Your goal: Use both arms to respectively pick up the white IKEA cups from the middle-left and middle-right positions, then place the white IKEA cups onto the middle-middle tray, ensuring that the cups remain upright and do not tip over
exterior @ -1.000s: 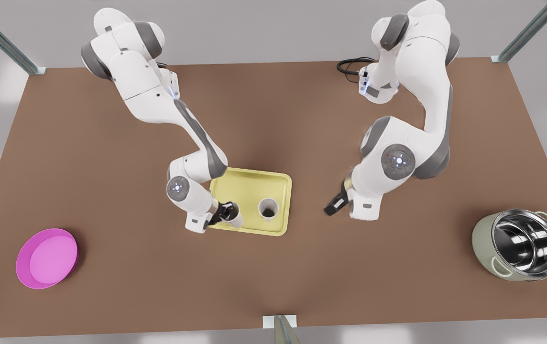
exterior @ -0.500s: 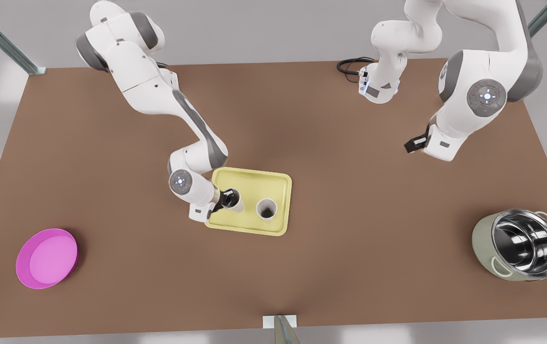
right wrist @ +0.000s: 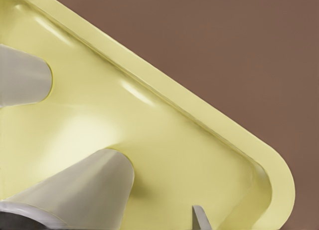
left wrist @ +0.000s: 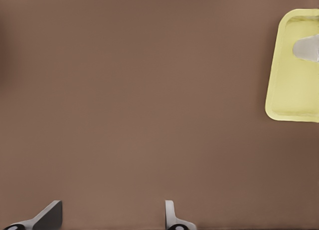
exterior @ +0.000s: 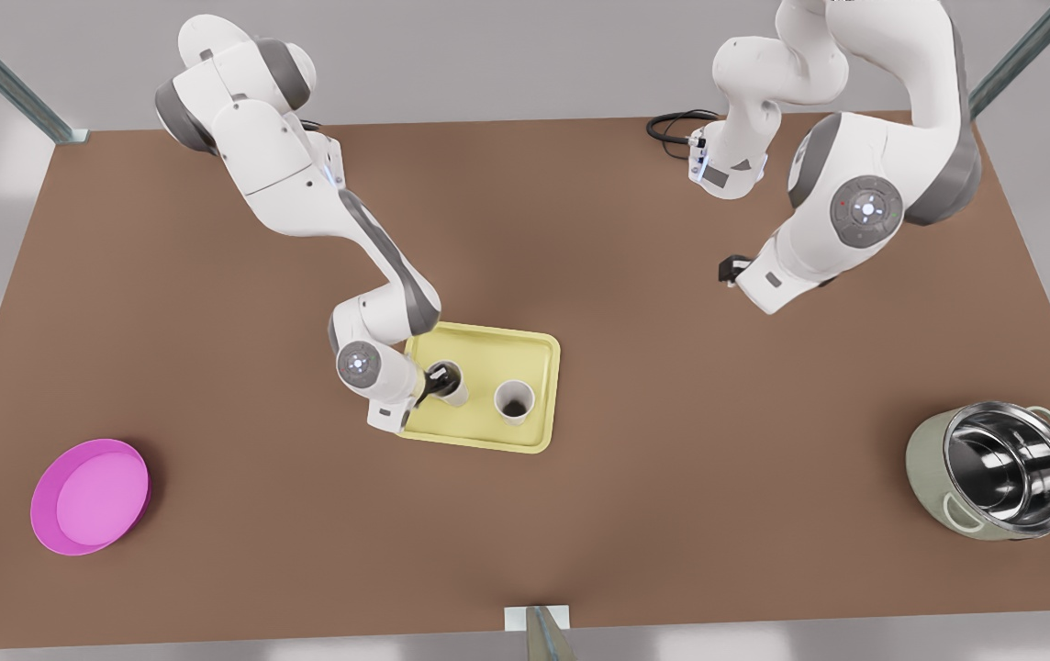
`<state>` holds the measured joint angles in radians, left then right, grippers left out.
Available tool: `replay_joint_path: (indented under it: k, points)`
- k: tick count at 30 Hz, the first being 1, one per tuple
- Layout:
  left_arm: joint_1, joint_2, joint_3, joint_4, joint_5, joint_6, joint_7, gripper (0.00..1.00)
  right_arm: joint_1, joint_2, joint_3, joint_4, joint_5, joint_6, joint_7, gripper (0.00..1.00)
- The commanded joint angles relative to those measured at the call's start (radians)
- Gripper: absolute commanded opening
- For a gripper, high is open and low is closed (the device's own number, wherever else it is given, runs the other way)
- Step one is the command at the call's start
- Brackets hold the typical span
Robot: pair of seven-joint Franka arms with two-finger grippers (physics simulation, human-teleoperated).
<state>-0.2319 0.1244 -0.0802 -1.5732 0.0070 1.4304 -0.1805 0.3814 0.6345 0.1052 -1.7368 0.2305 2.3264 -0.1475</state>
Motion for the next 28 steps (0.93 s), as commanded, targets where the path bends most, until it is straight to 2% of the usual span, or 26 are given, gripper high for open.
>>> replay_joint_path:
  k: [1, 2, 3, 8, 12, 13, 16, 17, 18, 19, 20, 21, 22, 23, 25, 26, 28]
  points:
    - [0.033, 0.032, 0.002, 0.031, -0.013, -0.027, 0.227, 1.00, -0.001, -0.001, 0.001, 0.011, 0.035, -0.009, -0.067, 1.00]
    - [0.033, 0.103, 0.002, 0.134, 0.013, -0.103, 0.227, 1.00, 0.001, -0.002, 0.001, 0.017, 0.035, -0.010, -0.080, 1.00]
    - [0.033, 0.112, 0.002, 0.150, 0.031, -0.117, 0.225, 1.00, 0.001, -0.004, 0.001, 0.019, 0.035, -0.010, -0.081, 1.00]
    - [0.056, 0.110, 0.002, 0.140, 0.022, -0.099, 0.222, 1.00, 0.001, -0.013, 0.001, 0.031, 0.046, -0.042, -0.086, 1.00]
    - [0.056, 0.109, 0.002, 0.142, 0.021, -0.100, 0.222, 1.00, -0.032, -0.050, 0.001, 0.052, 0.046, -0.160, -0.101, 1.00]
    - [0.056, 0.109, 0.002, 0.142, 0.021, -0.100, 0.222, 1.00, -0.042, -0.071, 0.002, 0.069, 0.049, -0.211, -0.107, 1.00]
    - [0.056, 0.109, 0.000, 0.140, 0.021, -0.104, 0.223, 1.00, -0.073, -0.088, -0.009, 0.262, 0.049, -0.485, -0.090, 1.00]
    - [0.056, 0.109, 0.000, 0.140, 0.021, -0.104, 0.223, 1.00, -0.075, -0.088, -0.065, 0.296, 0.023, -0.561, -0.089, 1.00]
    - [0.056, 0.109, 0.000, 0.140, 0.021, -0.104, 0.223, 1.00, -0.073, -0.087, -0.163, 0.329, -0.066, -0.616, -0.087, 1.00]
    - [0.056, 0.109, 0.000, 0.140, 0.021, -0.104, 0.223, 1.00, -0.076, -0.082, -0.258, 0.347, -0.151, -0.616, 0.030, 1.00]
    - [0.056, 0.109, 0.000, 0.140, 0.021, -0.104, 0.223, 1.00, -0.068, -0.076, -0.329, 0.398, -0.273, -0.634, 0.316, 1.00]
    - [0.056, 0.109, 0.000, 0.140, 0.021, -0.105, 0.223, 1.00, -0.081, -0.084, -0.335, 0.463, -0.287, -0.699, 0.318, 1.00]
    - [0.056, 0.109, 0.000, 0.140, 0.021, -0.105, 0.223, 1.00, -0.102, -0.143, -0.322, 0.504, -0.298, -0.772, 0.319, 1.00]
    - [0.056, 0.109, 0.000, 0.140, 0.021, -0.104, 0.223, 1.00, -0.167, -0.260, -0.277, 0.432, -0.289, -0.776, 0.313, 1.00]
    - [0.056, 0.107, 0.000, 0.142, 0.021, -0.111, 0.222, 1.00, -0.288, -0.510, -0.134, 0.217, -0.286, -0.776, 0.252, 1.00]
    - [0.056, 0.107, 0.000, 0.142, 0.021, -0.111, 0.222, 1.00, -0.292, -0.570, -0.131, 0.178, -0.284, -0.776, 0.250, 1.00]
    - [0.056, 0.107, 0.000, 0.142, 0.021, -0.111, 0.222, 1.00, -0.315, -0.599, -0.114, 0.154, -0.269, -0.776, 0.230, 1.00]
